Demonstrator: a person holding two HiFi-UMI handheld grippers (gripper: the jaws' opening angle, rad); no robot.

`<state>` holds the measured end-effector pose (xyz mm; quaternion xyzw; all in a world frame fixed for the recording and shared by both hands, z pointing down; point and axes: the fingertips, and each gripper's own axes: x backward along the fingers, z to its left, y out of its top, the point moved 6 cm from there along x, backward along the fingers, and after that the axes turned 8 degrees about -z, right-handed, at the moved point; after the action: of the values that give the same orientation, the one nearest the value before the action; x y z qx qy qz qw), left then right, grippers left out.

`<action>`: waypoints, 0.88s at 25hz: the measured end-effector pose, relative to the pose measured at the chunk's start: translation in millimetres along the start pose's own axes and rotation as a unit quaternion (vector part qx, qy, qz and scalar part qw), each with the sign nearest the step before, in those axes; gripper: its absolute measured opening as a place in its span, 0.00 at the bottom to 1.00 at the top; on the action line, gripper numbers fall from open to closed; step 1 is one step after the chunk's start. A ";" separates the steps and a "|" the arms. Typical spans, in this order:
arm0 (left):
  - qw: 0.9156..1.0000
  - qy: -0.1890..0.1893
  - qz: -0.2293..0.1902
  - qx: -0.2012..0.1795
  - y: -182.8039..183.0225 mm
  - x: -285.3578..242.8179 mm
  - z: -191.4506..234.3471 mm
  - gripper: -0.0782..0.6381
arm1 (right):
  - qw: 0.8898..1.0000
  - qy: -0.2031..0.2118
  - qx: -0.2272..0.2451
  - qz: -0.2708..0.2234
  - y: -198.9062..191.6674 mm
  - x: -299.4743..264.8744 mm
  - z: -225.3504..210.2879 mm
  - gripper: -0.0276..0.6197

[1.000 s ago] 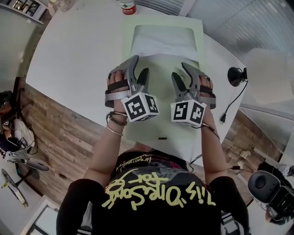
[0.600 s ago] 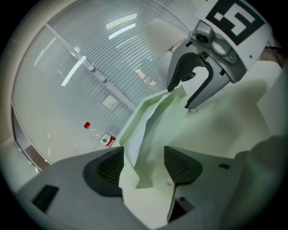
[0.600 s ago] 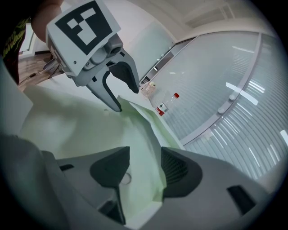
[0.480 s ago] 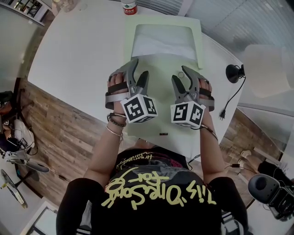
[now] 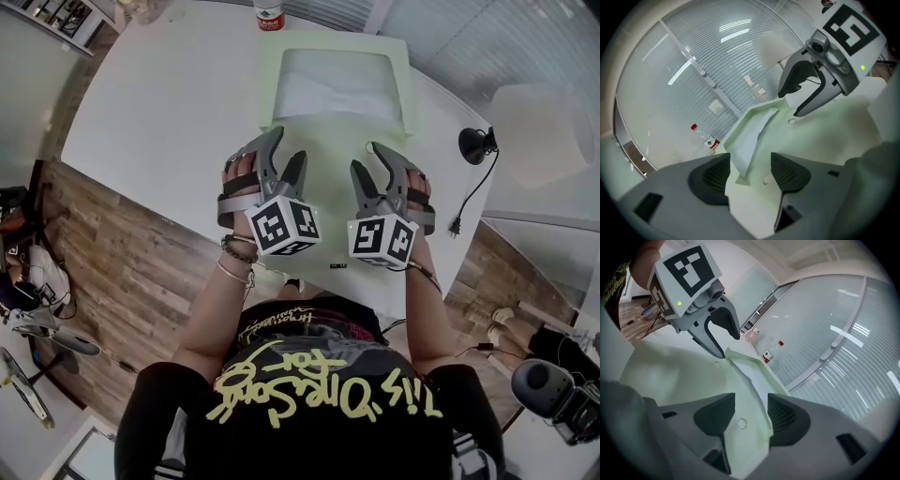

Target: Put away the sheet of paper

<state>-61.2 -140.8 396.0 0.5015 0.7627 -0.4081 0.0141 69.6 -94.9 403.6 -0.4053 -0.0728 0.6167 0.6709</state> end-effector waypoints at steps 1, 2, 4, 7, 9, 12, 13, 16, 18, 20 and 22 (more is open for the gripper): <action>1.000 0.000 -0.001 0.001 -0.5 2.6 -0.1 0.49 | 1.000 0.000 -0.001 0.000 1.2 1.7 1.7 0.36; 1.000 0.001 -0.002 0.001 -1.1 4.8 -0.1 0.49 | 1.000 0.001 -0.001 0.001 2.3 3.0 3.4 0.36; 1.000 0.002 -0.002 0.001 -2.1 7.9 -0.7 0.49 | 1.000 0.001 -0.001 0.003 3.4 5.8 6.1 0.36; 1.000 -0.001 -0.004 0.012 -1.7 13.2 -4.6 0.49 | 1.000 -0.002 -0.004 0.002 4.0 12.5 9.9 0.36; 1.000 -0.001 -0.007 0.015 -0.7 17.8 -6.9 0.49 | 1.000 -0.003 -0.007 0.001 5.1 17.3 12.5 0.36; 1.000 -0.002 -0.011 0.015 -0.6 23.4 -8.6 0.49 | 1.000 -0.006 -0.011 0.001 7.9 22.7 15.2 0.36; 1.000 -0.003 -0.013 0.017 -0.6 25.2 -8.8 0.49 | 1.000 -0.008 -0.015 0.001 9.6 24.6 15.5 0.36; 0.999 -0.002 -0.019 0.025 -0.4 30.9 -9.1 0.49 | 1.000 -0.012 -0.027 -0.004 14.2 30.6 17.8 0.36; 0.999 0.002 -0.025 0.030 0.4 33.9 -9.0 0.49 | 0.999 -0.016 -0.032 -0.008 15.7 34.0 19.8 0.36; 0.999 0.005 -0.033 0.038 1.8 37.8 -8.6 0.49 | 0.999 -0.021 -0.039 -0.011 17.4 38.2 20.9 0.36; 0.998 0.008 -0.041 0.050 2.5 43.1 -7.2 0.49 | 0.998 -0.026 -0.049 -0.016 21.4 43.0 21.1 0.36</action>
<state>-77.8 -103.4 380.6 0.4729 0.7614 -0.4421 -0.0339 50.4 -49.1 386.6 -0.4203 -0.1274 0.6121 0.6576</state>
